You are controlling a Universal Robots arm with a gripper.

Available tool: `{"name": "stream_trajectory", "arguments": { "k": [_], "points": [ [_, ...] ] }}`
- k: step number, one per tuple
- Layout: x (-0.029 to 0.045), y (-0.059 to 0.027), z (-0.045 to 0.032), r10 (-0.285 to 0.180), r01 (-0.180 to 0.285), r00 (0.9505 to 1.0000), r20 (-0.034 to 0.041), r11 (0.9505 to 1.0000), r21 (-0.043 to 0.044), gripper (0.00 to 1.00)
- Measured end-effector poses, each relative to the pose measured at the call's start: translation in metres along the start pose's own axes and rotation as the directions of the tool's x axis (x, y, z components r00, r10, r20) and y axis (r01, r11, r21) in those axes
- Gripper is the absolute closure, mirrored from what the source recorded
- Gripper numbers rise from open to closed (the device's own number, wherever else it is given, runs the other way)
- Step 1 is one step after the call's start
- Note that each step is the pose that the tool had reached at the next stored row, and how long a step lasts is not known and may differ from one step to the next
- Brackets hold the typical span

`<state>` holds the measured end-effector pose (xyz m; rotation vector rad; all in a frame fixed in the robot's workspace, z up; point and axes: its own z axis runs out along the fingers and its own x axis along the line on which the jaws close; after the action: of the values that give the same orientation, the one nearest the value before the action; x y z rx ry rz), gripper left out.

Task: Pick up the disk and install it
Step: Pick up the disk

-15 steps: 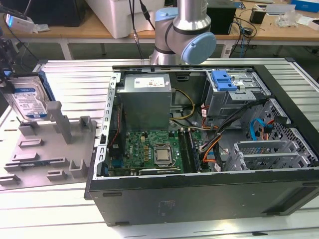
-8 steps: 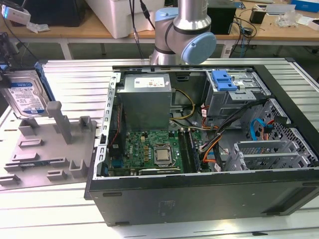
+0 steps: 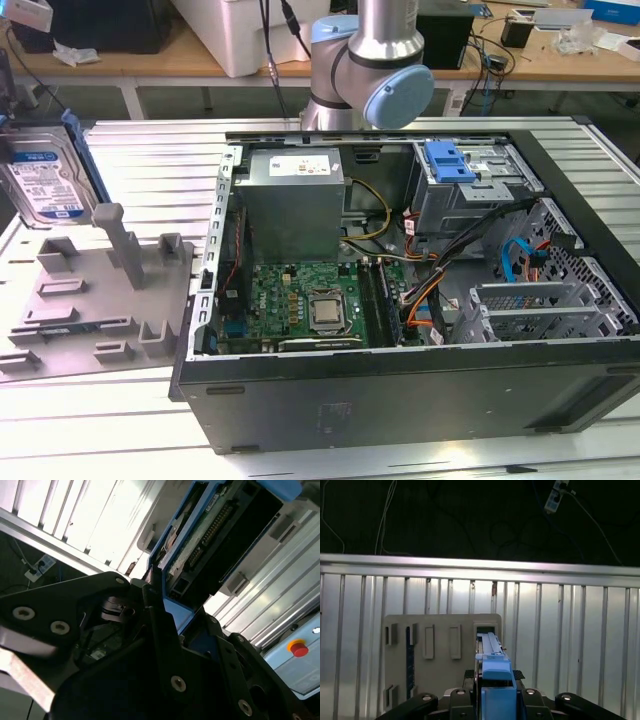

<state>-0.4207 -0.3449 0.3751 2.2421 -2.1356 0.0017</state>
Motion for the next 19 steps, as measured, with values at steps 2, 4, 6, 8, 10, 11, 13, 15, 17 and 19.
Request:
{"name": "stream_trajectory", "arguments": {
  "k": [2, 4, 6, 8, 10, 11, 13, 15, 17, 19],
  "points": [
    [0.0001, 0.0001, -0.0044, 0.0, 0.0, 1.0, 0.0, 1.0, 0.0, 0.63],
    [0.0004, 0.0004, -0.0116, 0.001, -0.001, 1.0, 0.0, 1.0, -0.0001, 0.63],
    [0.0005, 0.0005, -0.0167, 0.001, -0.001, 1.0, 0.0, 1.0, -0.0001, 0.63],
    [0.0007, 0.0007, -0.0226, 0.001, -0.001, 1.0, 0.0, 1.0, 0.0, 0.63],
    [0.0009, 0.0009, -0.0274, 0.002, -0.002, 1.0, 0.0, 1.0, -0.0001, 0.63],
    [0.0009, 0.001, -0.0298, 0.002, -0.002, 1.0, 0.0, 1.0, -0.0001, 0.63],
    [0.0012, 0.0012, -0.0374, 0.002, -0.002, 1.0, 0.0, 1.0, 0.0, 0.63],
    [0.0014, 0.0014, -0.0423, 0.002, -0.002, 1.0, -0.0001, 1.0, -0.0001, 0.63],
    [0.0015, 0.0015, -0.0481, 0.003, -0.003, 1.0, -0.0001, 1.0, -0.0002, 0.63],
    [0.0018, 0.0017, -0.0552, 0.003, -0.003, 1.0, -0.0003, 1.0, -0.0001, 0.63]
  ]
}}
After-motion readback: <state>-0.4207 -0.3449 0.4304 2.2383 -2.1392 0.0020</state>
